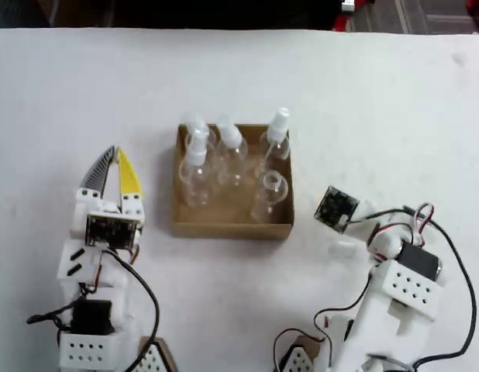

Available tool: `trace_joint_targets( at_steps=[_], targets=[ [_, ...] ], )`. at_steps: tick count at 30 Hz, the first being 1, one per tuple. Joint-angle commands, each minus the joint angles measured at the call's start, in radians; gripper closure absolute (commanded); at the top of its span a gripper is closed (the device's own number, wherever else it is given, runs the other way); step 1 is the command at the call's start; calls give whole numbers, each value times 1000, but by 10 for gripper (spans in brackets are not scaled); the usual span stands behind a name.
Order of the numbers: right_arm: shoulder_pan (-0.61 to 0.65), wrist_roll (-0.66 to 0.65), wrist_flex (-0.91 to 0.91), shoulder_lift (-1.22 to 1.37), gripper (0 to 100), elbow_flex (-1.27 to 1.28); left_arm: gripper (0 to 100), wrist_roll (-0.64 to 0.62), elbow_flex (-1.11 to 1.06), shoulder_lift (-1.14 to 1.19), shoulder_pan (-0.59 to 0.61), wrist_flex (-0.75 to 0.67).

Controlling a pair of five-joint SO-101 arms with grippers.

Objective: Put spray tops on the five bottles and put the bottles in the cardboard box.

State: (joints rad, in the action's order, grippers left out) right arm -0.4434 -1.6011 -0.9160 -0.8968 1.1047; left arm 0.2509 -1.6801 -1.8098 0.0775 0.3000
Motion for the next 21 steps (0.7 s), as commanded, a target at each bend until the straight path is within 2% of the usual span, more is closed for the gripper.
trace_joint_targets(
  at_steps=[1, 9, 16, 21],
  targets=[
    [91, -9, -30, 39, 839, -5, 980, 9, 5, -19, 8, -18],
    [165, -8, -35, 266, 832, -98, 980, 9, 5, -19, 8, -20],
    [189, 91, -36, 535, 701, -253, 980, 8, 5, -19, 8, -23],
    [240, 94, -27, 627, 693, -284, 980, 9, 5, -19, 8, -25]
  ],
)
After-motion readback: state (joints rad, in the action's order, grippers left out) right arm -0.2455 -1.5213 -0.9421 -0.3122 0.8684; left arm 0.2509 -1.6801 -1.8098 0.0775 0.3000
